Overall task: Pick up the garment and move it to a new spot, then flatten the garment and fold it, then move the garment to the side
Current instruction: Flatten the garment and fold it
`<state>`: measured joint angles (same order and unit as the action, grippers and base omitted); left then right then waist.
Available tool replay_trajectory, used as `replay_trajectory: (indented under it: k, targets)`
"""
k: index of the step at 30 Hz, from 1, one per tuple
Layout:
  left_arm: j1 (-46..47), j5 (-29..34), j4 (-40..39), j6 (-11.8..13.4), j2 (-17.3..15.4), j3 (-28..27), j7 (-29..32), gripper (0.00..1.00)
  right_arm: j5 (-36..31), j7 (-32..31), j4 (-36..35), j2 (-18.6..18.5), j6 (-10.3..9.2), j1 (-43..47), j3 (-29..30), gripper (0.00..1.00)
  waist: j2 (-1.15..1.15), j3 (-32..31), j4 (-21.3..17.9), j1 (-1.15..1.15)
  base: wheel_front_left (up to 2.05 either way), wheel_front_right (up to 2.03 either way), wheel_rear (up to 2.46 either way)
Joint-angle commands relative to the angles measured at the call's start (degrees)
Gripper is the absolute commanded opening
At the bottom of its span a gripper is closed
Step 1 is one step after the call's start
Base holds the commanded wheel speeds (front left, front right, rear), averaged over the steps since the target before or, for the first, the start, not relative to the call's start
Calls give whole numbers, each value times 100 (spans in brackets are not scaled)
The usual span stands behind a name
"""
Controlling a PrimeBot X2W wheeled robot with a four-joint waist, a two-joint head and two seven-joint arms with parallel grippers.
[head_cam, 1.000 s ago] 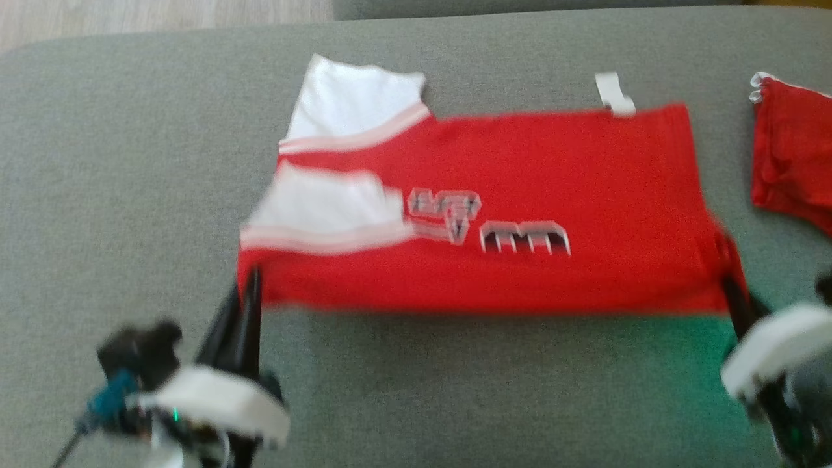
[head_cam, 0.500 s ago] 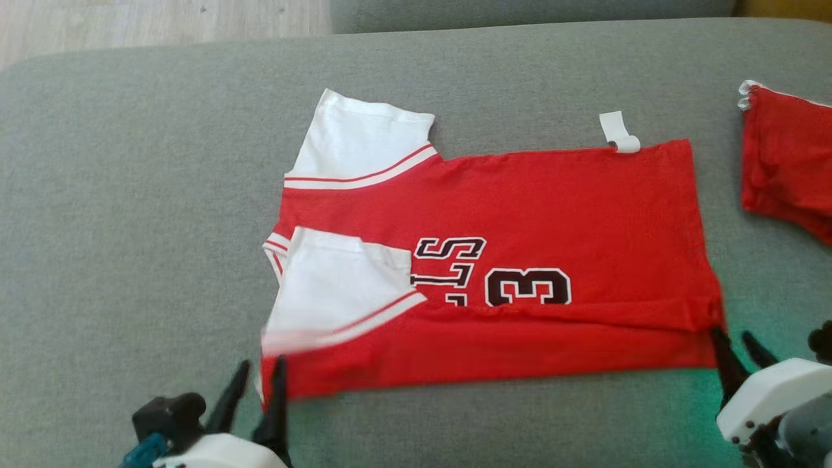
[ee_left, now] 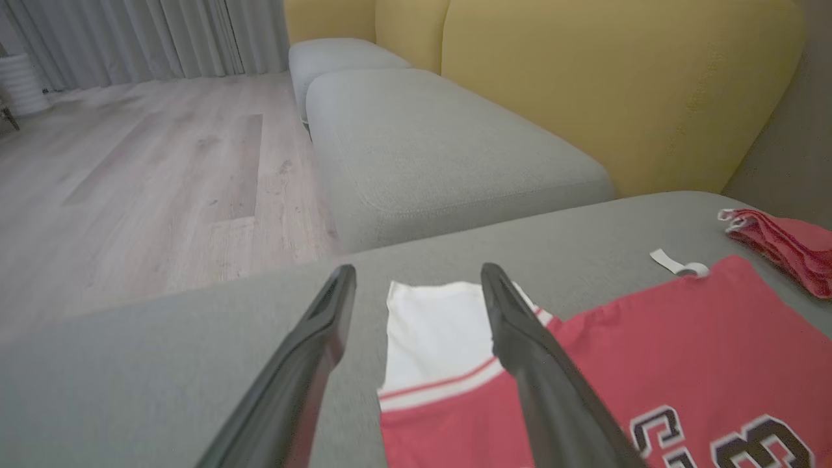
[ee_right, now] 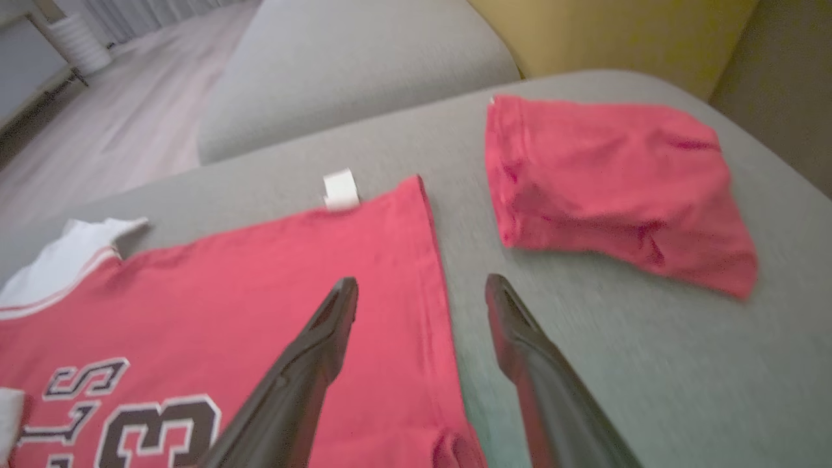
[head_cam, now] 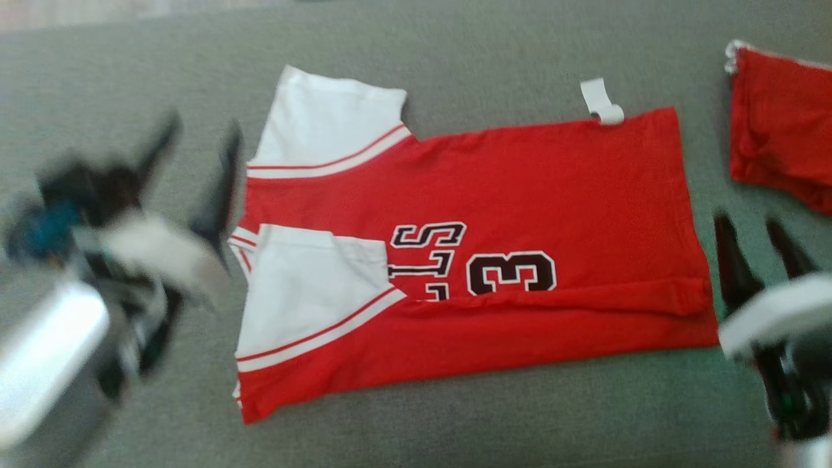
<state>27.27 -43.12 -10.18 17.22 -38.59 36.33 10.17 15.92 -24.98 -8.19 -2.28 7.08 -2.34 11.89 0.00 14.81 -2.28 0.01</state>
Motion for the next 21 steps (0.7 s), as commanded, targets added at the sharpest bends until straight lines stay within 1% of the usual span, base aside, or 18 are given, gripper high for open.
replay_trajectory:
  k: [1, 2, 4, 7, 9, 11, 14, 21]
  targets:
    - [626, 128, 53, -117, -311, -311, 243, 100, -59, -13, -282, -60, 41, -406, -244, 100, 0, 277, -182, -1, 0, 0, 0]
    - [944, 181, 200, -223, -341, -286, 423, 100, -98, -32, -320, -60, 41, -563, -334, 100, 0, 385, -247, -1, 0, 0, 0]
    - [1509, 204, 538, -415, -296, -247, 717, 100, -136, -48, -342, -60, 41, -871, -531, 100, 0, 578, -380, -1, 0, 0, 0]
    - [2111, 136, 1058, -753, -219, -166, 1076, 100, -59, 17, -317, -60, 41, -1309, -876, 100, 0, 860, -622, -1, 0, 0, 0]
    - [2360, 48, 1430, -840, -193, -180, 1280, 100, 43, 87, -285, -60, 41, -1531, -1083, 100, 0, 1047, -781, -1, 0, 0, 0]
    - [2566, 108, 1749, -946, -242, -115, 1436, 100, 119, 177, -257, -60, 41, -1708, -1218, 100, 0, 1226, -917, -1, 0, 0, 0]
    - [2736, 82, 2151, -1038, -261, -71, 1643, 100, 197, 308, -194, -60, 41, -1878, -1390, 100, 0, 1447, -1093, -1, 0, 0, 0]
    - [2839, -16, 2607, -1152, -282, -51, 1807, 100, 197, 502, 15, -60, 41, -2010, -1456, 100, 0, 1680, -1270, -1, 0, 0, 0]
